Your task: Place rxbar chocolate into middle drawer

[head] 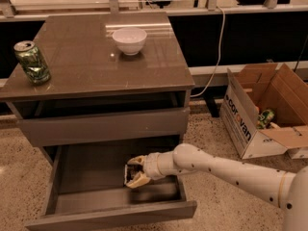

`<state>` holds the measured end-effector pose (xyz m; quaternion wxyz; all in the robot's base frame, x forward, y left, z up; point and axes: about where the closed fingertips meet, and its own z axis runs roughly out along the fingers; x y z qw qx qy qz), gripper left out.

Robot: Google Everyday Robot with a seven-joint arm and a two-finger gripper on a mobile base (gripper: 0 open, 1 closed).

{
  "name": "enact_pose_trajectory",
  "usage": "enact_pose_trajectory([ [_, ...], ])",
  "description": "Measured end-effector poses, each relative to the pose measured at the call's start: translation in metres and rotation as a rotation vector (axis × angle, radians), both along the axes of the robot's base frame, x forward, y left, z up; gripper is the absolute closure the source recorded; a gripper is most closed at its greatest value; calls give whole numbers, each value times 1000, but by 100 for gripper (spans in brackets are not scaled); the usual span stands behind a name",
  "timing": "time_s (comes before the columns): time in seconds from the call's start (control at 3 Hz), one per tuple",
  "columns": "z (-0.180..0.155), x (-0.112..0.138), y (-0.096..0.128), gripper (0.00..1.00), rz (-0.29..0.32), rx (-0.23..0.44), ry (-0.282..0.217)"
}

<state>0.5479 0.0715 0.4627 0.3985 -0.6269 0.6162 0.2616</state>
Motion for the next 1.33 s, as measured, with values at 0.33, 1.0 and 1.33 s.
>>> enact_pose_trajectory([
  [0.33,-19,2,13,100,14,-13,33],
  [1.0,-53,15,11,100,-43,-5,93],
  [1.33,-66,18,15,75,-32,-107,105],
])
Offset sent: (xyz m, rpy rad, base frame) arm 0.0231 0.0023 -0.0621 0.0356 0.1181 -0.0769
